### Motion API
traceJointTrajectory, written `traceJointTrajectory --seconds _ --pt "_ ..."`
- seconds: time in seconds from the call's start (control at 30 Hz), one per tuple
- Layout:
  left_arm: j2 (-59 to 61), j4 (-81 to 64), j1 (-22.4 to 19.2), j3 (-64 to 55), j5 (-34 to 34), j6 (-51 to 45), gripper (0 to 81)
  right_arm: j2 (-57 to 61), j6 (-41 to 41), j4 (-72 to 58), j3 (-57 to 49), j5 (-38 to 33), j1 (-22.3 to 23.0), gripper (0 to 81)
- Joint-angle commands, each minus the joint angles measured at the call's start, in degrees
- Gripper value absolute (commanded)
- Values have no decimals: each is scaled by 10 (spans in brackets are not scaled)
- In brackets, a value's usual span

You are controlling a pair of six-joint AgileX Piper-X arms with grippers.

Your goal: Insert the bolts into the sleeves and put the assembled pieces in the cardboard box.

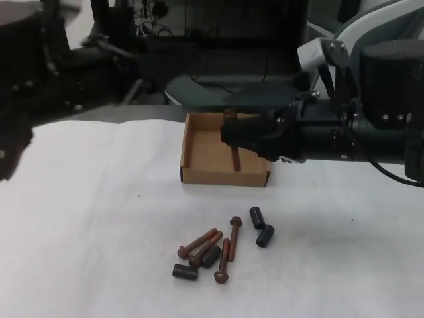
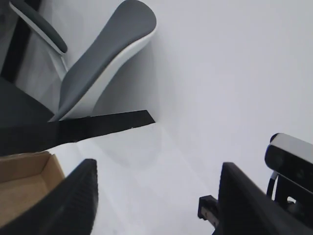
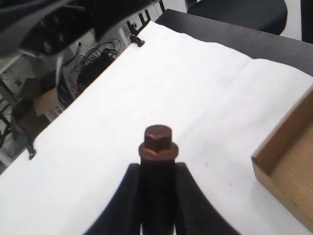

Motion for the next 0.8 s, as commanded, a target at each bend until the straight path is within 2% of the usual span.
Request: traceJointTrajectory --seconds 0.0,0.07,0.23,0.37,0.47,0.63,0.7,0.77 --pt "-10 2 34 -6 45 -2 700 6 -13 4 -12 18 -7 6" --pt "-19 2 53 -6 64 -6 700 24 -11 4 -21 22 -10 6" --pt "-56 2 92 -6 105 6 466 99 -10 22 -76 41 -9 6" --pt "-100 57 124 -4 125 39 360 169 -10 54 -143 58 -9 6" --pt "-147 206 145 -4 115 149 346 210 -13 60 -195 79 -9 6" --pt "-218 453 165 -4 20 375 346 262 -14 60 -249 145 -12 6" --pt "-234 493 165 -4 -33 410 346 289 -9 67 -274 152 -16 6" --pt "-238 496 165 -4 -49 416 346 310 -5 89 -303 157 -18 6"
